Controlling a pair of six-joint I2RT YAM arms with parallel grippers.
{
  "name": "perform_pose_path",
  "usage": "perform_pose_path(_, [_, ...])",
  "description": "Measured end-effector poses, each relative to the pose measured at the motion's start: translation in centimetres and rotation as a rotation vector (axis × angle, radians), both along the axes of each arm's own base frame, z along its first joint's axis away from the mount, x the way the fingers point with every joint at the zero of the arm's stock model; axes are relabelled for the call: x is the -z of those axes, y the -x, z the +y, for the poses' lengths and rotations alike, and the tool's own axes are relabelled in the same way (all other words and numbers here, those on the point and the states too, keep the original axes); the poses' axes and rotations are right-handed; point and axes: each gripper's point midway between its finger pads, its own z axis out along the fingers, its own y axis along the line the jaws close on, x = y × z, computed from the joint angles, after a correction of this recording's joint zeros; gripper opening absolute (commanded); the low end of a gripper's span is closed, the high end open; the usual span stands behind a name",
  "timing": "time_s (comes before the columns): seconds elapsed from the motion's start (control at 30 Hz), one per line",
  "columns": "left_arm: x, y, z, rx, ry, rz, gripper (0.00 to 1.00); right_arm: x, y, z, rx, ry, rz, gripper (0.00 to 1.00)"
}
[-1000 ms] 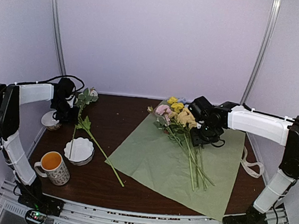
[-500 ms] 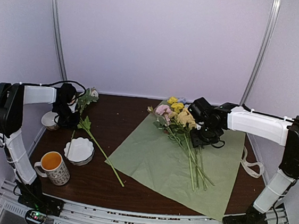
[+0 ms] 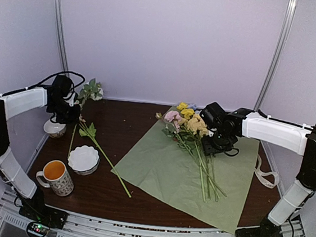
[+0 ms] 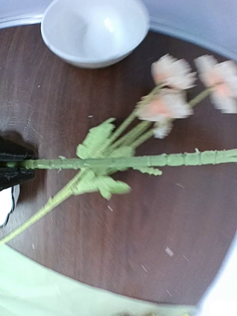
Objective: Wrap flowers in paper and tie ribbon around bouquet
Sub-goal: Pick up the fake flower from the corner of the board, then pass from the left arm to the right
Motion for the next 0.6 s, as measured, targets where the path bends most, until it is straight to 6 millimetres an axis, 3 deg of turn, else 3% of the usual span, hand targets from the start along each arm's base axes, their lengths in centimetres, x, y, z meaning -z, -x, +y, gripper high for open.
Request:
perform_pose_path(0.17, [-9.8,0.0,-1.4,0.047,0.059,-0.304,0.00,-2.2,0.3,1.0,-0.042,-0.074,-0.038,0.60])
perform_pose_path(0.3, [-17.9,1.9,-5.9,0.201,0.141,-0.564,0.00,-6.5,1.0,4.7,-0.175,-0.249,-0.121,0.60])
perform_pose_path(0.43, [-24.1,5.9,-12.8,0.451,0.251,-0.764,0.00,-13.9,3.8,11.8,-0.428,-0.560,-0.246,0.62])
perform_pose_path(0.47, [-25.5,7.3,-14.8,0.530,0.293,-0.811,0.00,-16.5,5.0,13.9,-0.509,-0.661,-0.287,0.62])
perform_pose_path(0.6, [-29.8,13.2,-21.4,0.806,0.438,-0.964,0.00,-25.8,8.3,19.2,-0.719,-0.971,-0.430,0.64])
